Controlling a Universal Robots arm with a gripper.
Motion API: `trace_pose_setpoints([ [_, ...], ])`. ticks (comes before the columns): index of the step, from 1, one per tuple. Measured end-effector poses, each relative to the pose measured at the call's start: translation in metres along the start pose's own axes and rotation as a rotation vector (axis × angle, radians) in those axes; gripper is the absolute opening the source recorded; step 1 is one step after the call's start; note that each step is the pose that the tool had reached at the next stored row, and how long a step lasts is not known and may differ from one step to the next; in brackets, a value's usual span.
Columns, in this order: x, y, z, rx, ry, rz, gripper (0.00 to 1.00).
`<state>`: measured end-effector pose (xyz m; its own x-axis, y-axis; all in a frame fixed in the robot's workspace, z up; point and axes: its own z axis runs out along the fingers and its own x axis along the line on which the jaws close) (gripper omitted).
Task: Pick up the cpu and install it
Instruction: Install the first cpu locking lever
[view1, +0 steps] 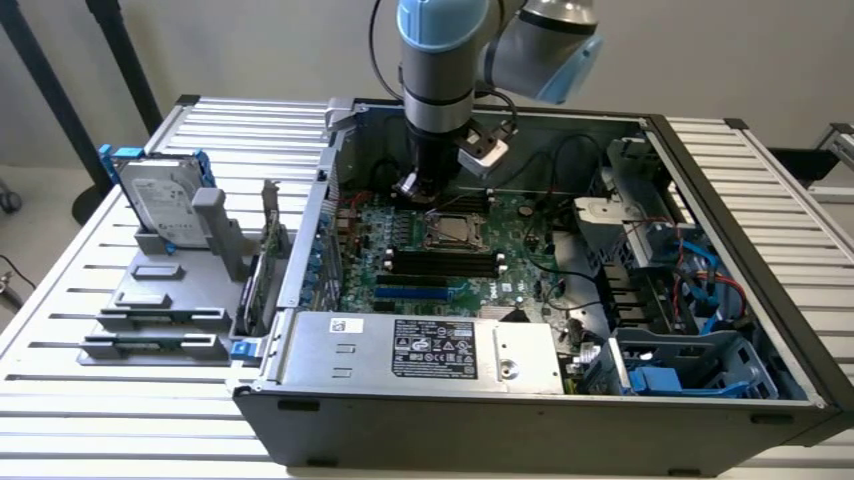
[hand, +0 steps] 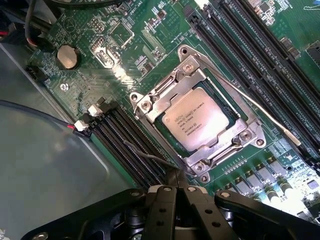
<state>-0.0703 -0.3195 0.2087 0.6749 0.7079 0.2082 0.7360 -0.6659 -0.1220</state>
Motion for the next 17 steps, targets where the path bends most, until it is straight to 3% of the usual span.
trace_pose_setpoints([
  [17, -0.0013, 0.0008, 0.0050, -0.0071, 0.0089, -0.038, 0.11],
])
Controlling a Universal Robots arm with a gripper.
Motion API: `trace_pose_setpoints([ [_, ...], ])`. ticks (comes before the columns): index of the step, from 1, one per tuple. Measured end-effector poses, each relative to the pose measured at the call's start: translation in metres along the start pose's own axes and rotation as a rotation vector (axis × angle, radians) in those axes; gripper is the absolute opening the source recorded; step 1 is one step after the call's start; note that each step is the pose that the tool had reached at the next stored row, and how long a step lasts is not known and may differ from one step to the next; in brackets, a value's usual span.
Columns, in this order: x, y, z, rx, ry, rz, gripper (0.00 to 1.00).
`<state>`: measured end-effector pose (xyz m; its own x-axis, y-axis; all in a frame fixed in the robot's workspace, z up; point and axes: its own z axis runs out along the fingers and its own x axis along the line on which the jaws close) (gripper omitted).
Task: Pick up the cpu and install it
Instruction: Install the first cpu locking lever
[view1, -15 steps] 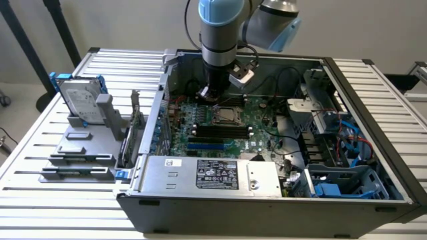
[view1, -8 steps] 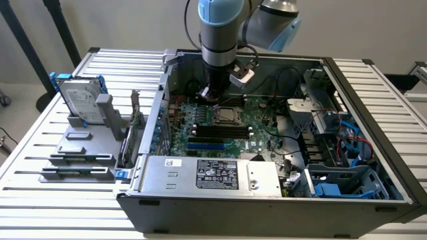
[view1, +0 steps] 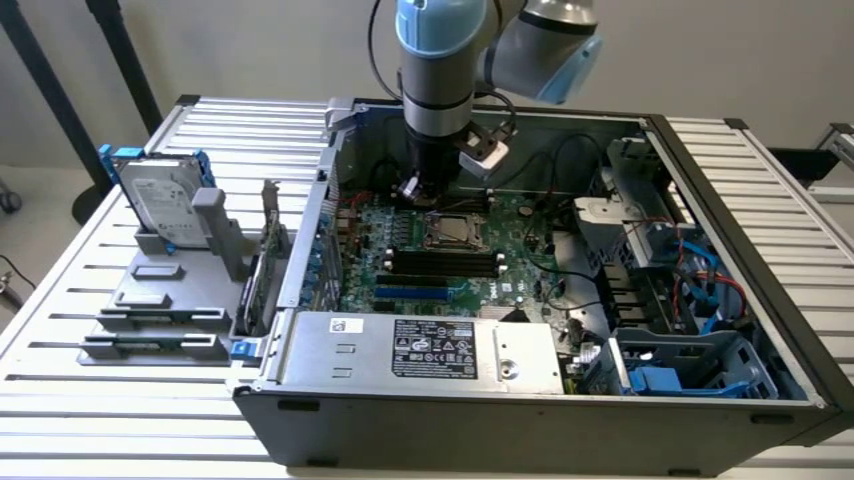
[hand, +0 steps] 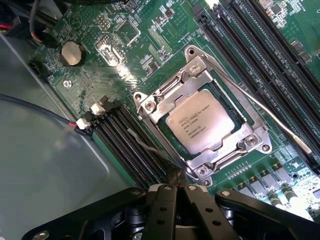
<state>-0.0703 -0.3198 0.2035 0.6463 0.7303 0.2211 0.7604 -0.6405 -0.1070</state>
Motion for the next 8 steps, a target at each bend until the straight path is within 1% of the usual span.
trace_pose_setpoints([
  [8, 0.0012, 0.0019, 0.0014, -0.0001, 0.0004, 0.000, 0.11],
])
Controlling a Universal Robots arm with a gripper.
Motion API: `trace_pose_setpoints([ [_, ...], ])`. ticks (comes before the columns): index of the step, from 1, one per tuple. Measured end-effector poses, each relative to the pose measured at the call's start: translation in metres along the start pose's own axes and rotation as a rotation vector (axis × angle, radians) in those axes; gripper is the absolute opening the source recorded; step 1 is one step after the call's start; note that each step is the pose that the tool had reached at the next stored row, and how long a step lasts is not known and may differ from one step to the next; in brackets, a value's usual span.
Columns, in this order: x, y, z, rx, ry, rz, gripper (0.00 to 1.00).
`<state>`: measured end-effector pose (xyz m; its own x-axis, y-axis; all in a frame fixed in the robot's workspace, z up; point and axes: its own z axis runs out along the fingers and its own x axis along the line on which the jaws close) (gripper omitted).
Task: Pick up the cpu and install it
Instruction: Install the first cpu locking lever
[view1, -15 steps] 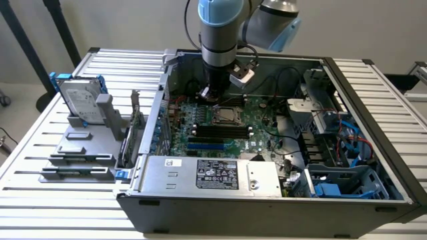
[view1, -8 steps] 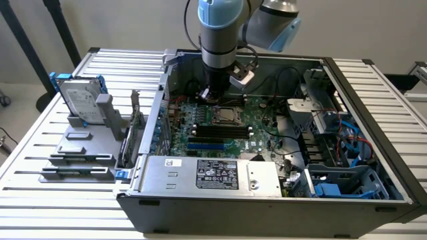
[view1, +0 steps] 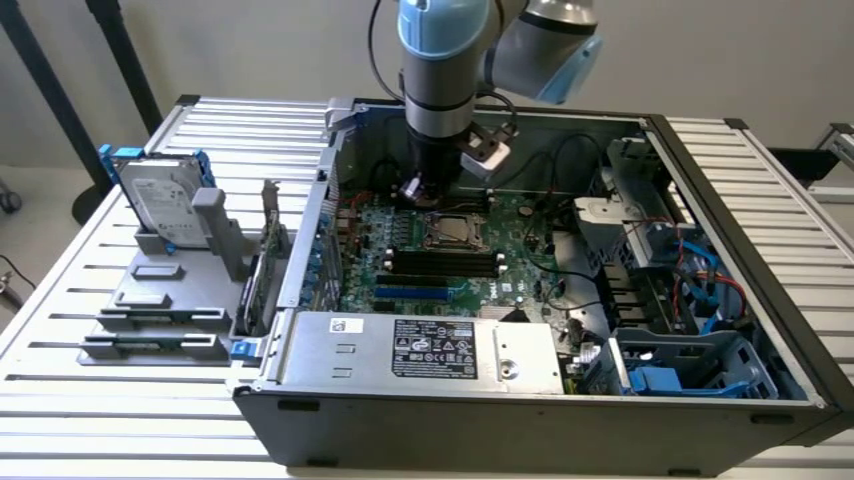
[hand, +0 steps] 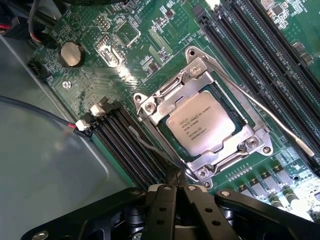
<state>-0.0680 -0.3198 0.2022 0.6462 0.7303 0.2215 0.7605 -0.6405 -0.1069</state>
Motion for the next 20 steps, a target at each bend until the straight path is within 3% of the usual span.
trace_pose_setpoints([
  [20, 0.0086, 0.0105, 0.0019, 0.0000, -0.0001, 0.000, 0.11],
])
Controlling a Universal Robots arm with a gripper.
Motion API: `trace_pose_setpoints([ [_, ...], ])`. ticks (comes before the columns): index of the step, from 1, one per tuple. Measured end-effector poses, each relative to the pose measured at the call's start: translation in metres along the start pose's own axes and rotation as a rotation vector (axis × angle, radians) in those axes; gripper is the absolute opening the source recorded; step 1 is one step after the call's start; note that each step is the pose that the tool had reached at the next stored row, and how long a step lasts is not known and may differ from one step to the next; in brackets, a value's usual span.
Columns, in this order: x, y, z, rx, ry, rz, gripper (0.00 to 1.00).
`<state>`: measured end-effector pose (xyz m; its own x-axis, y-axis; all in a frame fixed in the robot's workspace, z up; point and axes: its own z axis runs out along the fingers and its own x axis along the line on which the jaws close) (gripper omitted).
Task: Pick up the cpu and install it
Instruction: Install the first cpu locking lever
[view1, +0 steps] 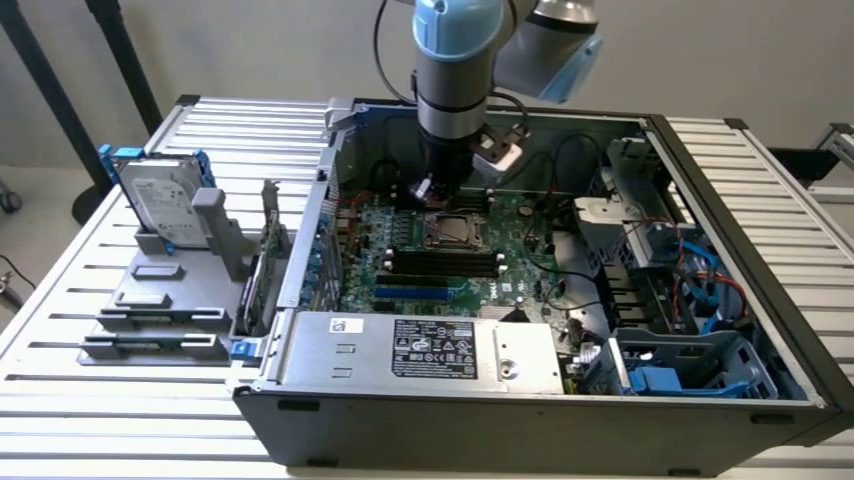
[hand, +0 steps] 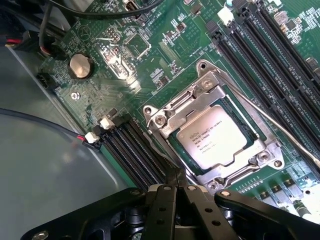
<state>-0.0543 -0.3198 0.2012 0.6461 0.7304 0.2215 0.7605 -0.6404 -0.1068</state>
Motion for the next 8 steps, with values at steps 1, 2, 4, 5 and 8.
trace_pose_setpoints([
  [1, 0.0004, 0.0005, 0.0000, 0.0000, -0.0001, 0.000, 0.11],
  [2, 0.0009, 0.0011, 0.0001, 0.0000, -0.0001, 0.000, 0.11],
  [4, 0.0022, 0.0025, 0.0002, 0.0000, -0.0001, 0.000, 0.11],
  [5, 0.0024, 0.0028, 0.0003, 0.0000, 0.0000, 0.000, 0.11],
  [8, 0.0024, 0.0028, 0.0003, 0.0000, 0.0001, 0.000, 0.11],
])
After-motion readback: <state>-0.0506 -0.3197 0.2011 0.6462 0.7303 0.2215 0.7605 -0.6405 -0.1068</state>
